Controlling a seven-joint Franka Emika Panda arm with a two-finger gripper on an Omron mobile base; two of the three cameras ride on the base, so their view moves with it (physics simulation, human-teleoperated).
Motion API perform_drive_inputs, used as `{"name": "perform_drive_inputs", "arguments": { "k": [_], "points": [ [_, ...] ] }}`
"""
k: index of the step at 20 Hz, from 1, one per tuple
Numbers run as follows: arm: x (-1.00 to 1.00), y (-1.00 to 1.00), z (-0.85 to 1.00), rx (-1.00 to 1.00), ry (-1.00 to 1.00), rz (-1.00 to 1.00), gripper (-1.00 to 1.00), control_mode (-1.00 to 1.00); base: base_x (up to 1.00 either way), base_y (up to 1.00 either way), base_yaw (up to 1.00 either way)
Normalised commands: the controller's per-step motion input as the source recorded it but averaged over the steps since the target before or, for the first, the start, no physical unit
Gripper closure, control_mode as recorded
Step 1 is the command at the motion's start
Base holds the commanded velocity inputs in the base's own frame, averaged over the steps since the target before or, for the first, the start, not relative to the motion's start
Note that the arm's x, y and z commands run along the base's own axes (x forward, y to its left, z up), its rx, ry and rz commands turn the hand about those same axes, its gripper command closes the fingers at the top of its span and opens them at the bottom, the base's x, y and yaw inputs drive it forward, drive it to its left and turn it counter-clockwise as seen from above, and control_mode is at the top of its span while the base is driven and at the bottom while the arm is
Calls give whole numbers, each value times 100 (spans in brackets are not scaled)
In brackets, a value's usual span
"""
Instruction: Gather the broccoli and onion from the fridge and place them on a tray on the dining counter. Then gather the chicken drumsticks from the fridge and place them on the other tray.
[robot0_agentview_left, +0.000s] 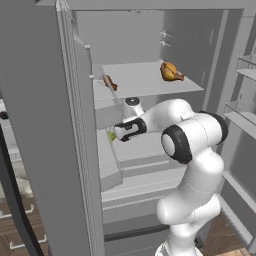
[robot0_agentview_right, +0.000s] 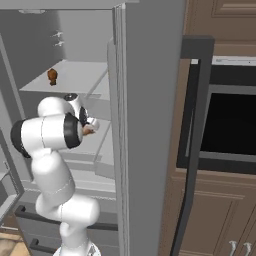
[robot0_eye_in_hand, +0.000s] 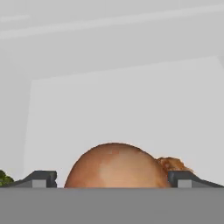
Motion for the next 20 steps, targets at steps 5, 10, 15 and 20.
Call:
{"name": "perform_drive_inputs", "arguments": {
  "k": [5,10,15,20],
  "points": [
    [-59,-7,-34,0,6,-10,-100,-100,0,0,0],
    [13,-15,-4,0,0,-1,-100,-100,0,0,0],
    [25,-5,-1,0,0,0,100,-100,0,0,0],
    [-5,0,-6,0,0,-1,100,-100,0,0,0]
  ]
}}
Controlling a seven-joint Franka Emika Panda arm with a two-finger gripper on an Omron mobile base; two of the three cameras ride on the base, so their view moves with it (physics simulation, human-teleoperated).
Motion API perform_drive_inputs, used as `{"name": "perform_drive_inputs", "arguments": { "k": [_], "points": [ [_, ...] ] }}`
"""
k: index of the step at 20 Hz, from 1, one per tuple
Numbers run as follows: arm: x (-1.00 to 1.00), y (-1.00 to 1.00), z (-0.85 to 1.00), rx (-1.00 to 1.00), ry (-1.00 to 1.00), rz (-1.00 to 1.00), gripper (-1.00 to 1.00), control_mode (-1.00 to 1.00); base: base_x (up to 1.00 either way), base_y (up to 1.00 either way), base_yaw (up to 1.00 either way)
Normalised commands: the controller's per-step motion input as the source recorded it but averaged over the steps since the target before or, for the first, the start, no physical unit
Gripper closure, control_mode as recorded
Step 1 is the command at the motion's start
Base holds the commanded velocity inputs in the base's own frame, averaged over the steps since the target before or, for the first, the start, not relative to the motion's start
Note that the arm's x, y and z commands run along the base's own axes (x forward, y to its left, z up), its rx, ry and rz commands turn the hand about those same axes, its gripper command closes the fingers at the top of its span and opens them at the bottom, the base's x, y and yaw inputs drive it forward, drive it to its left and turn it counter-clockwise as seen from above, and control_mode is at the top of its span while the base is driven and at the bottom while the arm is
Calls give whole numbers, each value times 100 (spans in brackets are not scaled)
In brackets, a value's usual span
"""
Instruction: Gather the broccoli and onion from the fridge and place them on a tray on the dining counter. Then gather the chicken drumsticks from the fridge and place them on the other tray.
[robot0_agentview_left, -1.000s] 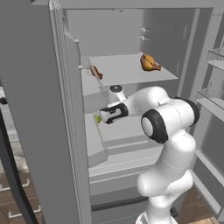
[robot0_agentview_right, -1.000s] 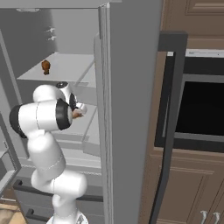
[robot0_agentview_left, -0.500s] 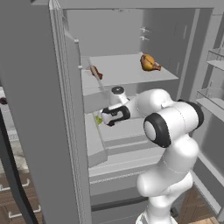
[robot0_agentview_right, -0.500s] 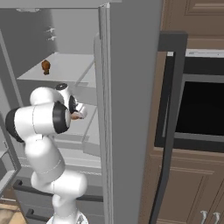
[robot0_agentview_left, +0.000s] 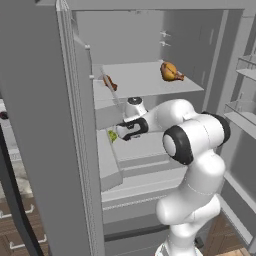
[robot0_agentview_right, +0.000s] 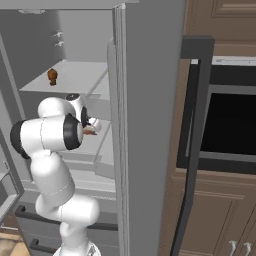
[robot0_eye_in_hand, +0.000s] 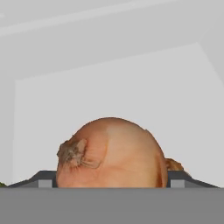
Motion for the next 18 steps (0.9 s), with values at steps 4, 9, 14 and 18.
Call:
{"name": "perform_drive_inputs", "arguments": {
  "k": [4,9,14,18],
  "points": [
    [-24,0,0,0,0,-1,100,-100,0,0,0],
    [-74,0,6,0,-11,-1,100,-100,0,0,0],
    [-100,-8,36,0,-19,0,100,-100,0,0,0],
    [-100,-28,50,1,-13,0,100,-100,0,0,0]
  ]
}}
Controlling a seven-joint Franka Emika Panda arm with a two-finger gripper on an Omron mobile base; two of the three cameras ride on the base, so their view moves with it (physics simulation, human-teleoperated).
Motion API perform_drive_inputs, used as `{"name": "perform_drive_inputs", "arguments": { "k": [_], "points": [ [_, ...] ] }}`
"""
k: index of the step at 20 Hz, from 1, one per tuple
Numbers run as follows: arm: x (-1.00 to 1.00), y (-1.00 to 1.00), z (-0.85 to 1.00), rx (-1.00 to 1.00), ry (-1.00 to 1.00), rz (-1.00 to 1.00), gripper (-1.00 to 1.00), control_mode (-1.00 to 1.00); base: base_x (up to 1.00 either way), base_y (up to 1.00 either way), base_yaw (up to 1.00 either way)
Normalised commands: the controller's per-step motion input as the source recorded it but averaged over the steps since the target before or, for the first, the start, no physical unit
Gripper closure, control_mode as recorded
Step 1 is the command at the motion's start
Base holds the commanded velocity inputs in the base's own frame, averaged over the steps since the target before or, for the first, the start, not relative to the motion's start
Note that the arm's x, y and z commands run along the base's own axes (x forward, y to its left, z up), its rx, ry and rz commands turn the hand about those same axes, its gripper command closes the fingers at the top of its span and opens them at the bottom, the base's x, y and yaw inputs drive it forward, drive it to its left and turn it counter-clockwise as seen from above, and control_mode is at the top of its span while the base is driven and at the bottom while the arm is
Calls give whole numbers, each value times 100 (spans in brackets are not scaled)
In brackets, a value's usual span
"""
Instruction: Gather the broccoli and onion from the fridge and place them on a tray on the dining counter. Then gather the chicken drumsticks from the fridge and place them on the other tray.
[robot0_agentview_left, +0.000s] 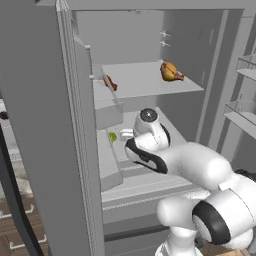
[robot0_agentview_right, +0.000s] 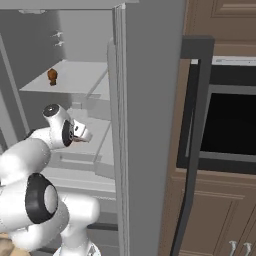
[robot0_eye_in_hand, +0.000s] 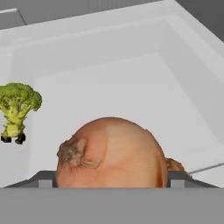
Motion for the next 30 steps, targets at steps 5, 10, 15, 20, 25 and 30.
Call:
{"name": "perform_drive_inputs", "arguments": {
  "k": [5,10,15,20,25,30],
  "points": [
    [-100,-45,100,13,-2,-1,100,-100,0,0,0],
    [-90,-25,99,6,39,-2,100,-100,0,0,0],
    [-82,-1,75,-4,35,0,100,-100,0,0,0],
    [-54,0,2,-35,3,0,100,-100,0,0,0],
    [-62,-13,0,-1,-16,0,100,-100,0,0,0],
    [0,-30,0,22,-3,0,100,-100,0,0,0]
  ]
}}
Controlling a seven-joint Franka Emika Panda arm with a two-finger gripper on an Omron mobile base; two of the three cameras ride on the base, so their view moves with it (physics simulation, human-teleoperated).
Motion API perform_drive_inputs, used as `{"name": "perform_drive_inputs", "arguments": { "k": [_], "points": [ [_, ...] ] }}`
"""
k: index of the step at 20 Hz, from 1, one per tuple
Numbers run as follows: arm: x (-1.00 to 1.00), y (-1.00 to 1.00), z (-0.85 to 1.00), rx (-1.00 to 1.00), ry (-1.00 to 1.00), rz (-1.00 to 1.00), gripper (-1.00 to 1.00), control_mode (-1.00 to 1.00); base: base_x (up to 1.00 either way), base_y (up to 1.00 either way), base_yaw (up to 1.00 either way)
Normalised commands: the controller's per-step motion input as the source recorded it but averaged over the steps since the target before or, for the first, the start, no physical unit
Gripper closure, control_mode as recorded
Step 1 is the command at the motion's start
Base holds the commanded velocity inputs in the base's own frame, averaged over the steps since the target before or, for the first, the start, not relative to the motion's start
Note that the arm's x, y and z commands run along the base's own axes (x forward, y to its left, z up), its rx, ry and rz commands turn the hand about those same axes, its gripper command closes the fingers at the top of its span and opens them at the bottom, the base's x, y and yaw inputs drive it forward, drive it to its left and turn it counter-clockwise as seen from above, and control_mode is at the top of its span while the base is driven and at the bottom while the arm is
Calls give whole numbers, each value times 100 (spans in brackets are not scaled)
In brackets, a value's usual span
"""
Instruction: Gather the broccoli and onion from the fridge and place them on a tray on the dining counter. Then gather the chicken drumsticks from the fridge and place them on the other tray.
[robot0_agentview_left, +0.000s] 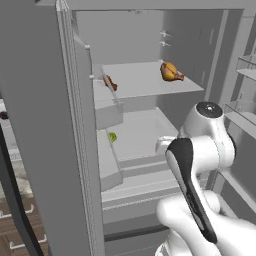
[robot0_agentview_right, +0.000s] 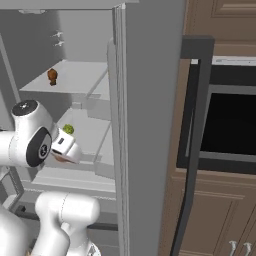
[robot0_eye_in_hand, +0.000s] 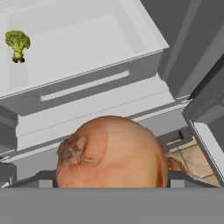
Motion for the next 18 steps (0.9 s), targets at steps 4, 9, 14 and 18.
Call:
{"name": "perform_drive_inputs", "arguments": {
  "k": [4,9,14,18],
  "points": [
    [0,-5,0,4,0,0,100,-100,0,0,0],
    [-5,1,0,0,0,1,100,-100,0,0,0],
    [-40,1,0,0,0,0,100,100,-14,0,0],
    [0,0,0,0,0,0,100,100,-79,0,0]
  ]
}}
